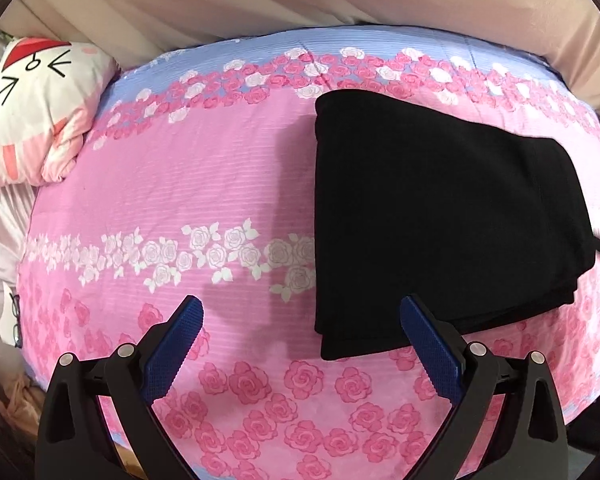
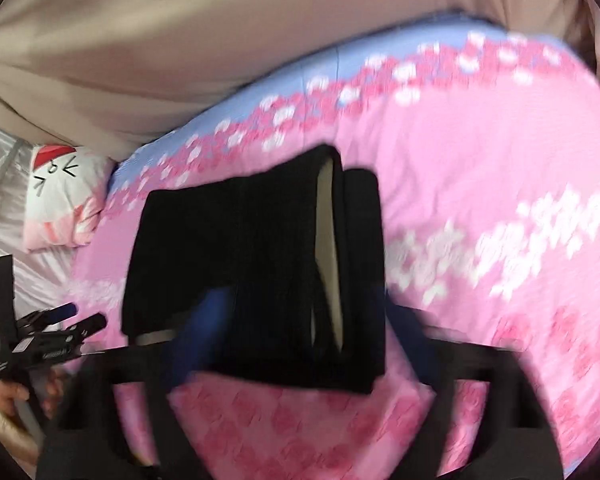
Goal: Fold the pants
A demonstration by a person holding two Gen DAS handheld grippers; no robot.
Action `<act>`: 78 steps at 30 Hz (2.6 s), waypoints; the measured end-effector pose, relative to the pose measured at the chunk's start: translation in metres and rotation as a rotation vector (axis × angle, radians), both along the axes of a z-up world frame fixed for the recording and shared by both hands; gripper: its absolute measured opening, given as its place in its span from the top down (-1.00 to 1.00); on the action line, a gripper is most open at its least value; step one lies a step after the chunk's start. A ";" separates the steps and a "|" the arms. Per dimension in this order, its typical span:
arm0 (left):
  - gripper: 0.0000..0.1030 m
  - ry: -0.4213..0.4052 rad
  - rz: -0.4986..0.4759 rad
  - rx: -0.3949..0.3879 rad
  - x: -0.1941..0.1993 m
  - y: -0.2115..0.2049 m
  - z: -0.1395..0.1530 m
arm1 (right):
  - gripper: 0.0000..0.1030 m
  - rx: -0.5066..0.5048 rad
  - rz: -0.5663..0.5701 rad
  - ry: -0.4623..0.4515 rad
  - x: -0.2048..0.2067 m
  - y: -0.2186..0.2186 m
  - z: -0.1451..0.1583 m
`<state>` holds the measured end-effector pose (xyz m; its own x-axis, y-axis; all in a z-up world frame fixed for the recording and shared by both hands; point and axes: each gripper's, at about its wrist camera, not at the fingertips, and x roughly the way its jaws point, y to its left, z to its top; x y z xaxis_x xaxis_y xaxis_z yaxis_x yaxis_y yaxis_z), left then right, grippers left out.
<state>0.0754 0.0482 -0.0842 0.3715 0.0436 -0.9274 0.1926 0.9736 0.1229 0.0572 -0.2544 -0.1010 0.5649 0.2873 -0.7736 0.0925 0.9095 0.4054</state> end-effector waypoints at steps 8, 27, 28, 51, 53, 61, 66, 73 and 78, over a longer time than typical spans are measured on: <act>-0.90 -0.013 -0.023 0.016 -0.005 -0.006 0.003 | -0.17 -0.029 0.087 0.090 0.029 0.018 -0.025; -0.90 -0.057 -0.210 0.074 0.002 -0.080 -0.009 | 0.71 0.133 -0.066 -0.016 -0.030 -0.041 -0.004; -0.90 -0.052 -0.215 0.066 0.003 -0.084 -0.009 | 0.71 0.128 -0.076 -0.009 -0.033 -0.045 -0.004; -0.90 0.044 -0.214 0.120 0.003 -0.132 -0.047 | 0.71 0.052 0.301 -0.080 0.019 -0.003 -0.011; -0.90 0.052 -0.205 0.127 0.003 -0.132 -0.051 | 0.71 0.027 0.308 -0.044 0.027 -0.004 -0.019; -0.90 0.054 -0.194 0.140 0.004 -0.135 -0.052 | 0.05 0.076 0.361 -0.012 0.054 -0.006 -0.027; -0.90 0.061 -0.184 0.142 0.004 -0.133 -0.052 | 0.49 0.123 0.460 0.006 0.078 0.011 -0.034; -0.90 0.046 -0.179 0.111 0.007 -0.136 -0.037 | 0.85 0.220 0.266 -0.045 0.042 -0.045 -0.019; -0.90 0.045 -0.217 0.146 0.008 -0.148 -0.049 | 0.80 0.329 0.165 0.012 0.030 -0.070 -0.056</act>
<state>0.0838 -0.0999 -0.1327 0.3454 0.1019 -0.9329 0.4032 0.8816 0.2455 0.0869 -0.3241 -0.1573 0.4815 0.6082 -0.6311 -0.0375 0.7336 0.6785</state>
